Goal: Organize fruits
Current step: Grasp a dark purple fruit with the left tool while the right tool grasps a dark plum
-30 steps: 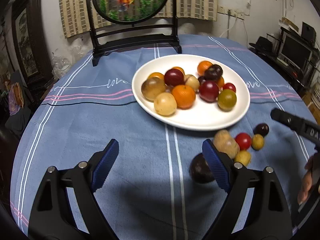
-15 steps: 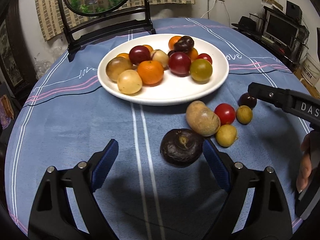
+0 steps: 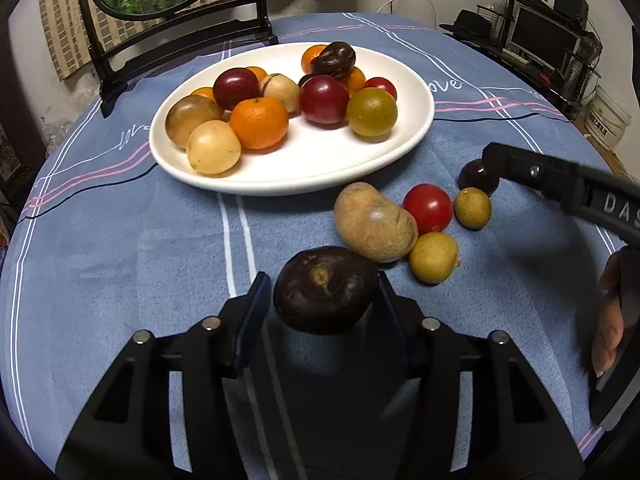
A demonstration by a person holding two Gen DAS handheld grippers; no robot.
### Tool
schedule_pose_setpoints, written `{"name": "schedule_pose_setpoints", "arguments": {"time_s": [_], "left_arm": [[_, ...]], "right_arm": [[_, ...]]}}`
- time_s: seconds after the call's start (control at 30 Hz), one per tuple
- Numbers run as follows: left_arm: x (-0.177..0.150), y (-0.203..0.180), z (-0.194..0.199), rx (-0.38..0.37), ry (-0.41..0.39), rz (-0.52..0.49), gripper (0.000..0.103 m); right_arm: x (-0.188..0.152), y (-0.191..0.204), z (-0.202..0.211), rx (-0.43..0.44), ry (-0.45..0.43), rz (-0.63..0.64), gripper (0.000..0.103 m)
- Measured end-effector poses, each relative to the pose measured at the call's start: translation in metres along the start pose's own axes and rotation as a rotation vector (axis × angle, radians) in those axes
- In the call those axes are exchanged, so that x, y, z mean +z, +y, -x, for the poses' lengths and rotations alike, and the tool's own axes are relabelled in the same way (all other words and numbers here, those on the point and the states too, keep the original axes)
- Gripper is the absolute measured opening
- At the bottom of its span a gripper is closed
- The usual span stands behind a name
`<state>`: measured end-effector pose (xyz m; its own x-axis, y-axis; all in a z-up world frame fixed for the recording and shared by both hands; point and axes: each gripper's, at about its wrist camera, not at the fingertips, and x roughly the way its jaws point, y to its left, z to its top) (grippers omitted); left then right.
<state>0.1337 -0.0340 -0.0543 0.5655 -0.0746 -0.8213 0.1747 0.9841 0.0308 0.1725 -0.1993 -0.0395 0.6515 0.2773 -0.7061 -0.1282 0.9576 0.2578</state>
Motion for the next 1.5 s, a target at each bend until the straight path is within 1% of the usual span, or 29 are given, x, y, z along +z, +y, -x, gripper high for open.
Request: {"name": "schedule_pose_setpoints", "arguments": {"time_s": [0.03,0.17,0.3,0.5,0.8,0.93,1.07,1.17,1.3,1.43,1.47,1.5], "left_arm": [[0.000,0.000,0.000,-0.004,-0.002,-0.002,0.049],[0.001,0.000,0.001,-0.006,-0.010,-0.002,0.048],[-0.001,-0.001,0.011,-0.001,-0.043,-0.012,0.048],[-0.001,0.007,0.024,-0.010,-0.072,0.011,0.048],[-0.008,0.027,0.027,-0.019,-0.075,0.057,0.048],[-0.012,0.037,0.028,-0.020,-0.078,0.078,0.048],[-0.015,0.046,0.027,-0.023,-0.077,0.100,0.048],[-0.015,0.047,0.026,-0.037,-0.073,0.107,0.048],[-0.016,0.043,0.024,-0.048,-0.071,0.092,0.048],[-0.017,0.044,0.023,-0.056,-0.065,0.097,0.048],[-0.017,0.044,0.023,-0.059,-0.065,0.099,0.048],[-0.017,0.044,0.023,-0.060,-0.064,0.100,0.048]], "right_arm": [[0.000,0.000,0.000,-0.001,0.002,0.005,0.069],[0.000,-0.002,-0.003,-0.008,0.014,0.004,0.069],[0.000,-0.005,-0.006,-0.017,0.026,-0.007,0.069],[0.000,-0.001,-0.005,-0.044,0.024,0.010,0.069],[0.005,0.005,0.002,-0.136,0.039,0.076,0.069],[0.008,0.001,0.001,-0.206,0.084,0.132,0.069],[0.005,-0.006,-0.003,-0.202,0.151,0.149,0.069],[0.004,-0.005,-0.006,-0.177,0.177,0.133,0.069],[0.010,0.004,-0.007,-0.164,0.142,0.123,0.069],[0.017,0.013,-0.017,-0.162,0.137,0.117,0.069],[0.019,0.016,-0.021,-0.168,0.137,0.115,0.066],[0.020,0.017,-0.026,-0.171,0.147,0.112,0.056]]}}
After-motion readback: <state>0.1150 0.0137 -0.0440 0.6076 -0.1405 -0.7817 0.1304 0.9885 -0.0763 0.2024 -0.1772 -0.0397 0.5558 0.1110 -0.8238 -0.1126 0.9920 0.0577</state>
